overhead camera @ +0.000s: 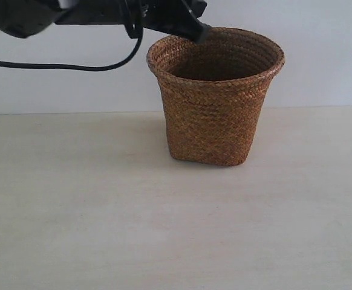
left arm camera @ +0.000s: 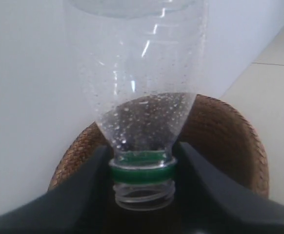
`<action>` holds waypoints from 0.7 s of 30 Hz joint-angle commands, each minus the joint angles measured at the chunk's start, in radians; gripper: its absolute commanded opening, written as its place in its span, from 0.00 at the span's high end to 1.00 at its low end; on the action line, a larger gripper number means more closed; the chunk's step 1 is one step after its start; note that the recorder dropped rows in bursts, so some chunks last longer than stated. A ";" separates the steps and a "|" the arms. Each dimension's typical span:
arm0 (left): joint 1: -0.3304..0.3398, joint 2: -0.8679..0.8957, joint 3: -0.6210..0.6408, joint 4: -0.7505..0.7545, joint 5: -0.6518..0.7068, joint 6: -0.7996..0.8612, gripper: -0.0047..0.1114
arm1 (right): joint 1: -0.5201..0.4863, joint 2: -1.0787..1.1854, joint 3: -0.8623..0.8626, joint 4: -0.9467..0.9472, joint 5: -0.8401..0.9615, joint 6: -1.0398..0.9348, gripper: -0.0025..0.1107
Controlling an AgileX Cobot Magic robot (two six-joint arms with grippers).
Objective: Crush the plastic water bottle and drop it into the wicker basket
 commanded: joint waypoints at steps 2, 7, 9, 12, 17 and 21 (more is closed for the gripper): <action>-0.002 0.108 -0.065 -0.016 -0.072 -0.040 0.67 | -0.006 -0.004 0.007 -0.009 0.004 0.001 0.98; 0.027 0.177 -0.092 -0.016 -0.053 -0.171 0.25 | -0.006 -0.004 0.007 -0.009 0.006 0.001 0.98; 0.033 0.145 -0.092 -0.012 -0.015 -0.171 0.25 | -0.006 -0.004 0.007 -0.009 0.006 0.001 0.98; 0.066 0.053 -0.092 -0.009 0.084 -0.229 0.45 | -0.006 -0.004 0.007 -0.009 0.009 0.005 0.98; 0.195 -0.087 -0.018 -0.007 0.299 -0.341 0.93 | -0.006 -0.004 0.007 -0.009 0.011 0.005 0.98; 0.278 -0.292 0.259 -0.017 0.142 -0.406 0.93 | -0.006 -0.004 0.007 -0.009 0.011 0.005 0.98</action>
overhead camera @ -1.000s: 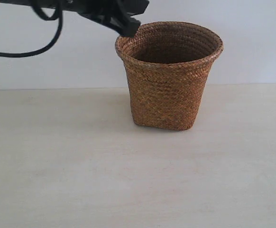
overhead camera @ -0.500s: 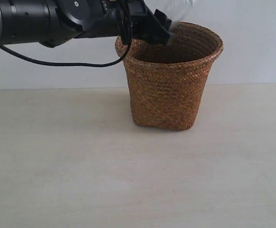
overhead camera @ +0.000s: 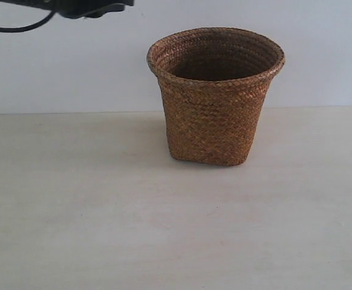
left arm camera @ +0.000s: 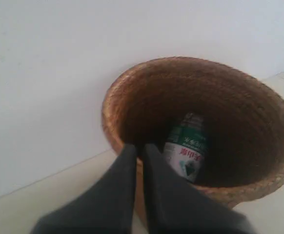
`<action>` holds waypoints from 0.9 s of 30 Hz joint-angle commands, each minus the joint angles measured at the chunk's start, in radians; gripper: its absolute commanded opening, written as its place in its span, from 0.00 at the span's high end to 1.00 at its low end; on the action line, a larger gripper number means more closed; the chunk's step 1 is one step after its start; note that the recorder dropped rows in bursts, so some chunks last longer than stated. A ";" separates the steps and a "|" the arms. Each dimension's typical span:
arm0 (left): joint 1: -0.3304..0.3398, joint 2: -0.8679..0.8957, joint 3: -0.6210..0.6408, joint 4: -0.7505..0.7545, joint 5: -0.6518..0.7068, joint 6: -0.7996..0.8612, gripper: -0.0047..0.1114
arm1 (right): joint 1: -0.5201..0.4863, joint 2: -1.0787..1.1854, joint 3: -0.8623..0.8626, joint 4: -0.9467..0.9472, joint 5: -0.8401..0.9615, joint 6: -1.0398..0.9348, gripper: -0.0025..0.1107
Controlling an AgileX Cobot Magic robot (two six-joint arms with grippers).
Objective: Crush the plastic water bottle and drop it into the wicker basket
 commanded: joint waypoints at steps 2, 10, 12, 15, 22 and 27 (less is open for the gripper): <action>0.050 -0.224 0.299 -0.015 -0.217 -0.069 0.93 | -0.006 -0.004 0.007 -0.008 -0.001 0.000 0.98; 0.050 -0.628 0.739 -0.015 -0.548 -0.153 0.93 | -0.006 -0.004 0.007 -0.008 -0.001 0.000 0.98; 0.050 -0.704 0.800 -0.015 -0.549 -0.156 0.93 | -0.006 -0.004 0.007 -0.008 -0.001 0.000 0.98; 0.050 -0.820 0.870 -0.015 -0.551 -0.156 0.93 | -0.006 -0.004 0.007 -0.006 -0.001 0.000 0.98; 0.050 -0.996 0.974 -0.015 -0.542 -0.156 0.93 | -0.006 -0.004 0.007 0.003 0.001 0.006 0.98; 0.050 -1.069 1.016 -0.015 -0.519 -0.156 0.93 | -0.006 -0.004 0.007 0.003 0.001 0.006 0.98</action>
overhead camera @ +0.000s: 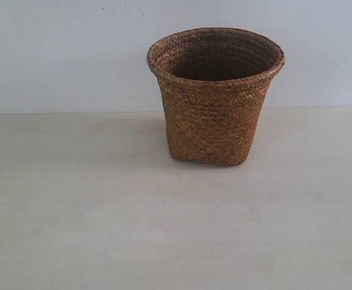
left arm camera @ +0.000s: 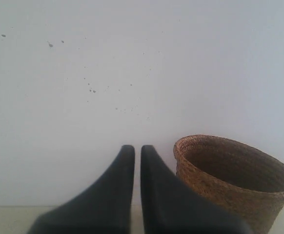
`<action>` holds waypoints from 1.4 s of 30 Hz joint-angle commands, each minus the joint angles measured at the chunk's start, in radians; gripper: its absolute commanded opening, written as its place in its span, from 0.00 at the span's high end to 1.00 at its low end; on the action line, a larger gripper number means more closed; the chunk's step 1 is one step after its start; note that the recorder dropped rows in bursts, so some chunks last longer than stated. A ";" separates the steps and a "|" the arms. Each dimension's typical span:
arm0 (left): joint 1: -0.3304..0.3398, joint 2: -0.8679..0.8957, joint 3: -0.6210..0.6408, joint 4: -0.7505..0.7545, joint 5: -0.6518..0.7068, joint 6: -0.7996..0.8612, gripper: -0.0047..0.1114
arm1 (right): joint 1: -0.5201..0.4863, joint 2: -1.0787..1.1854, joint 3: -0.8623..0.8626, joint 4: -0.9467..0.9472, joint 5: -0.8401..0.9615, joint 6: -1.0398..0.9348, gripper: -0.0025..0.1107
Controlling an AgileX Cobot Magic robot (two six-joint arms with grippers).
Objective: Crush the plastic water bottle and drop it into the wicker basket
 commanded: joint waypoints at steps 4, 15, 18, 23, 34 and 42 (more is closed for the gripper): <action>0.002 -0.069 0.033 -0.002 0.017 -0.013 0.93 | -0.006 -0.004 0.007 0.000 -0.003 -0.003 0.98; 0.002 -0.069 0.033 -0.002 0.011 -0.013 0.93 | -0.006 -0.004 0.007 0.000 -0.003 -0.003 0.98; 0.002 -0.069 0.033 -0.002 0.013 -0.013 0.93 | -0.006 -0.004 0.007 0.000 -0.003 -0.003 0.98; 0.002 -0.069 0.033 -0.002 0.013 -0.013 0.93 | -0.006 -0.004 0.007 0.000 -0.003 -0.003 0.98; 0.002 -0.077 0.052 0.016 0.045 0.062 0.93 | -0.006 -0.004 0.007 0.000 -0.003 -0.003 0.98; 0.212 -0.211 0.187 0.341 0.126 -0.342 0.93 | -0.006 -0.004 0.007 0.000 -0.003 -0.001 0.98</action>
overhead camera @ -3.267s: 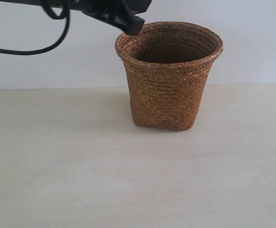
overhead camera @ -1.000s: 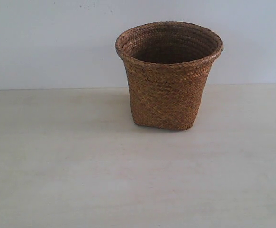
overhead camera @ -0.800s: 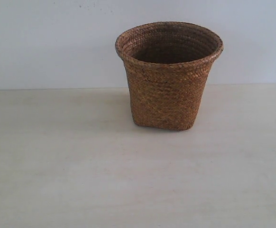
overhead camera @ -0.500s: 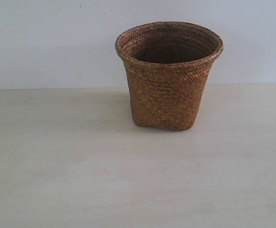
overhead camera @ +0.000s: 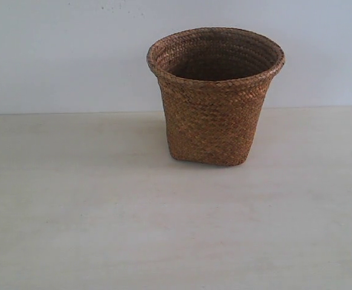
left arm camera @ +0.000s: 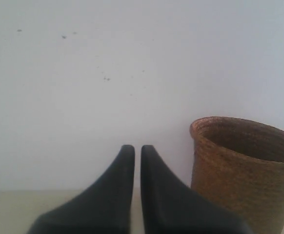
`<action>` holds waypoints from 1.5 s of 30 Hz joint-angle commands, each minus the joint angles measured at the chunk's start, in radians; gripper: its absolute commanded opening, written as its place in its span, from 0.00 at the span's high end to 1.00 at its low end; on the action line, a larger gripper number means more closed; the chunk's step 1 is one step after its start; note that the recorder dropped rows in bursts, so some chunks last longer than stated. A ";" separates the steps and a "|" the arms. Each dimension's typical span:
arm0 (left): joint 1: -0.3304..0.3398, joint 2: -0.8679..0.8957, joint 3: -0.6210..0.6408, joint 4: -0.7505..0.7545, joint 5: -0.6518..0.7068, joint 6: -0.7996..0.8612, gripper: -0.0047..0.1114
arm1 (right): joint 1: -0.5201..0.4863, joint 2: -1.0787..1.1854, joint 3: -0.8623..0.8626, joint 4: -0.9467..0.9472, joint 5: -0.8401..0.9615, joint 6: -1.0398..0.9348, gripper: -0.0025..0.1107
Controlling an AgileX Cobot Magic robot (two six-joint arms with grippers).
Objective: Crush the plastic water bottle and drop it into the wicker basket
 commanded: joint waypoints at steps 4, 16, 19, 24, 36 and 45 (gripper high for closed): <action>0.204 -0.216 0.119 0.173 0.250 -0.146 0.93 | -0.006 -0.004 0.007 -0.004 -0.003 -0.001 0.98; 0.266 -0.425 0.289 0.287 0.407 -0.259 0.93 | -0.006 -0.004 0.007 -0.004 -0.003 -0.001 0.98; 0.266 -0.425 0.289 0.287 0.419 -0.259 0.93 | -0.006 -0.004 0.007 -0.004 -0.003 -0.001 0.98; 0.266 -0.425 0.289 0.287 0.461 -0.255 0.93 | -0.006 -0.004 0.007 -0.004 -0.007 -0.002 0.98; 0.266 -0.425 0.289 0.287 0.461 -0.255 0.93 | -0.006 -0.004 0.007 -0.004 -0.007 -0.002 0.98; 0.266 -0.425 0.289 0.287 0.461 -0.255 0.93 | -0.006 -0.004 0.007 -0.004 -0.007 -0.002 0.98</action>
